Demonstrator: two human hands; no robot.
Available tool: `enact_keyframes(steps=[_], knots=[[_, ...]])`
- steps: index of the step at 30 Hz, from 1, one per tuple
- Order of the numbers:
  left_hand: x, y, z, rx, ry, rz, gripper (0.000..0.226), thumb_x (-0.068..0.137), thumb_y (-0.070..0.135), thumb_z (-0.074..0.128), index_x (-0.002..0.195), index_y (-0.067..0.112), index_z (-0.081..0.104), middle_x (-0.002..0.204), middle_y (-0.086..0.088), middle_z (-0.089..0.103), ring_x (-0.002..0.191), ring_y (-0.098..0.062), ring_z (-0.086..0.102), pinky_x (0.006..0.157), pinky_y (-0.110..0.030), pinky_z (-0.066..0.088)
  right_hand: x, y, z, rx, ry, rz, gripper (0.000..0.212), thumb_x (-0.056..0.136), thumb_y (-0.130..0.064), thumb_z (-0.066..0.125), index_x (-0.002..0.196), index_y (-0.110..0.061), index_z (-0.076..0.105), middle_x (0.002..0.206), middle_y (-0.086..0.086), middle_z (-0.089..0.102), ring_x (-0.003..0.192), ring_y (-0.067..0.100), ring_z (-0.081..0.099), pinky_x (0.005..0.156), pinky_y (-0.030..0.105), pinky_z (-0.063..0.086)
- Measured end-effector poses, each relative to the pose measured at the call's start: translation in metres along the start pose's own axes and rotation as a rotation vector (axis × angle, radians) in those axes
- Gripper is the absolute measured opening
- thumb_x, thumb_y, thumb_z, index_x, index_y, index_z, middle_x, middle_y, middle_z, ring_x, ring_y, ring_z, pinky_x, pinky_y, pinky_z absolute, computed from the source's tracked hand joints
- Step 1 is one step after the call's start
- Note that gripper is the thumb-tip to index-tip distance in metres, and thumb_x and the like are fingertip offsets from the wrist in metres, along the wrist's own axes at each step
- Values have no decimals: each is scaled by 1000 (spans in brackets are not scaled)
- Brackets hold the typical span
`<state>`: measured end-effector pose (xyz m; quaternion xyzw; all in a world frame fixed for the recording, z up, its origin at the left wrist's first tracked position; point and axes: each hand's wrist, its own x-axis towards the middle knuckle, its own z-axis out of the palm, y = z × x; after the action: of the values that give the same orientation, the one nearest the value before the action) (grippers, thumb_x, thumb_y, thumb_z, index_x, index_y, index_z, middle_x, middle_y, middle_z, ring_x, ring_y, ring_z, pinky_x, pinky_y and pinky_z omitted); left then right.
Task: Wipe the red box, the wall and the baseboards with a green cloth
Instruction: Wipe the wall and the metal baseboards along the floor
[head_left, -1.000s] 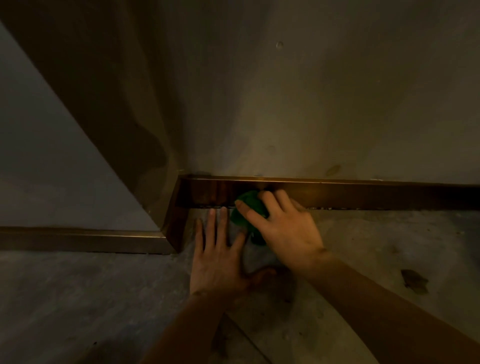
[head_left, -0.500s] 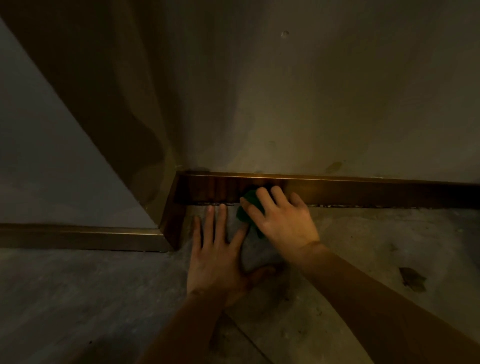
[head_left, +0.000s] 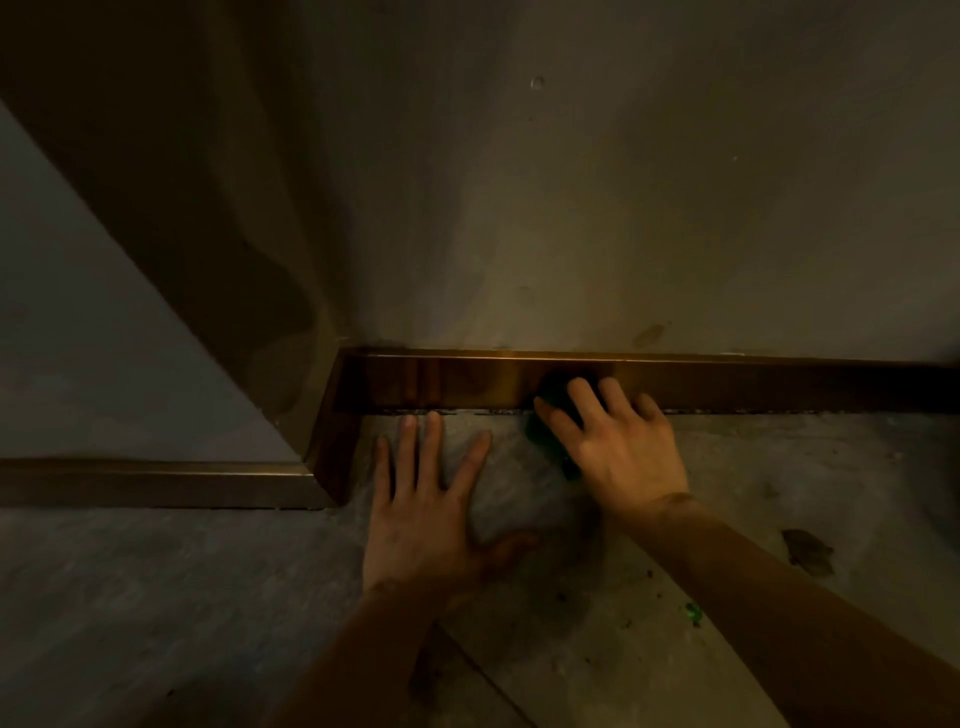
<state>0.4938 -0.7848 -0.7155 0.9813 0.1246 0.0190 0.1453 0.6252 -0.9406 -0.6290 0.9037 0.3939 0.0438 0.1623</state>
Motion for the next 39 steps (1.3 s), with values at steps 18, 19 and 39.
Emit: enact_keyframes(steps=[18, 19, 39], knots=[[0, 0, -2, -19, -1, 2, 106, 72, 100, 26, 158, 43, 0, 169, -12, -9, 153, -32, -19, 122, -63, 3, -19, 19, 6, 68, -62, 184, 76, 81, -26, 74, 147, -28, 36, 138, 10, 35, 121, 33, 41, 94, 49, 46], [0, 0, -2, -18, -6, 1, 106, 72, 100, 25, 158, 43, -1, 169, -12, -9, 153, -32, -19, 122, -63, 2, -21, 21, 5, 85, -61, 205, 76, 81, -27, 74, 147, -29, 36, 137, 10, 35, 121, 33, 42, 95, 49, 47], [-14, 6, -61, -384, -84, 169, 114, 68, 78, 65, 150, 57, -12, 165, 15, 5, 151, -14, 11, 122, -43, 21, -51, -20, -38, 1452, -9, 600, 56, 76, -5, 80, 114, -29, 47, 111, -10, 58, 111, 15, 58, 84, 37, 61]])
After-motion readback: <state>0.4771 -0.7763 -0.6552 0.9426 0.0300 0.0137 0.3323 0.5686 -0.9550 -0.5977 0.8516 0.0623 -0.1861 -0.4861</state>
